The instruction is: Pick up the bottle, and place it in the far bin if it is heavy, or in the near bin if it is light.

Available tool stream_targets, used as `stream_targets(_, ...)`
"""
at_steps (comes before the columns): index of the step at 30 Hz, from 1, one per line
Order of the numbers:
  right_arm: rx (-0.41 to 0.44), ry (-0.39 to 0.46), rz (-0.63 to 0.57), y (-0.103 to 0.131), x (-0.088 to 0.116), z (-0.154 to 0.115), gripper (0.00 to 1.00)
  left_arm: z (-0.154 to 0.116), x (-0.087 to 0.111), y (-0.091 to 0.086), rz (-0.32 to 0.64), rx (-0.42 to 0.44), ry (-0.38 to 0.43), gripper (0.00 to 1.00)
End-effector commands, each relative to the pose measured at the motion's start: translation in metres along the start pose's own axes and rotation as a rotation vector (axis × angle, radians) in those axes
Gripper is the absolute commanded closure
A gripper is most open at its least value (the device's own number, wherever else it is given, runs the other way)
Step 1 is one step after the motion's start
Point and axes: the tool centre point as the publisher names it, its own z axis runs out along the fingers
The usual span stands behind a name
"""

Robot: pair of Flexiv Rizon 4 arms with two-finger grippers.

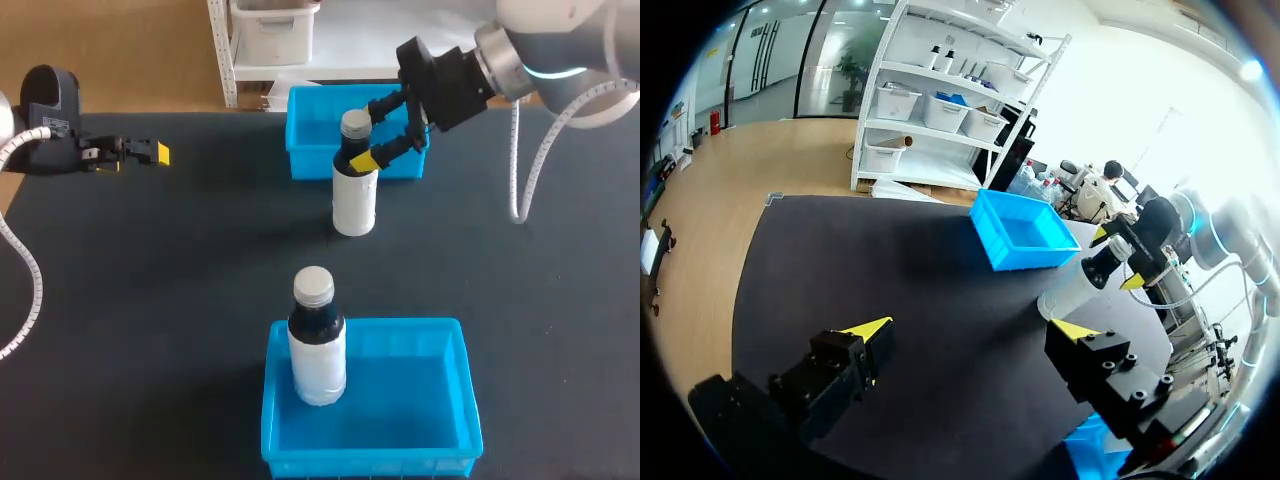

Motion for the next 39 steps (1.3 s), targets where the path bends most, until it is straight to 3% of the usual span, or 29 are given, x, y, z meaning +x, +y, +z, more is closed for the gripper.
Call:
stream_targets(1,-0.005,-0.003,0.004,-0.006,-0.001,0.005,0.00,0.000,0.000,0.000,0.000,0.000,0.000,0.00)
stream_targets(7,-0.004,-0.005,0.006,-0.009,-0.001,0.008,0.00,0.000,0.000,0.000,0.000,0.000,0.000,0.00)
stream_targets(8,-0.004,-0.005,0.006,-0.009,-0.001,0.008,0.16,0.000,0.000,0.000,0.000,0.000,0.000,0.00)
stream_targets(9,-0.004,-0.006,0.005,-0.010,-0.001,0.008,0.25,0.000,0.000,0.000,0.000,0.000,0.000,0.00)
stream_targets(10,-0.004,-0.006,0.005,-0.010,-0.002,0.009,0.27,0.000,0.000,0.000,0.000,0.000,0.000,0.00)
stream_targets(12,-0.005,-0.006,0.003,-0.010,-0.002,0.009,0.48,0.000,0.000,0.000,0.000,0.000,0.000,0.00)
stream_targets(19,-0.013,-0.001,-0.001,-0.009,0.000,0.011,0.55,0.000,0.000,0.000,0.000,0.000,0.000,0.00)
stream_targets(23,-0.016,0.000,0.000,-0.009,0.001,0.012,0.64,0.000,0.000,0.000,0.000,0.000,0.000,0.00)
stream_targets(26,-0.015,-0.002,0.001,-0.008,0.001,0.011,0.87,0.000,0.000,0.000,0.000,0.000,0.000,0.00)
stream_targets(27,-0.014,-0.003,0.001,-0.008,0.001,0.011,1.00,0.000,0.000,0.000,0.000,0.000,0.000,0.00)
stream_targets(39,0.003,-0.014,-0.011,-0.003,-0.002,0.000,1.00,0.000,0.000,0.000,0.000,0.000,0.000,0.00)
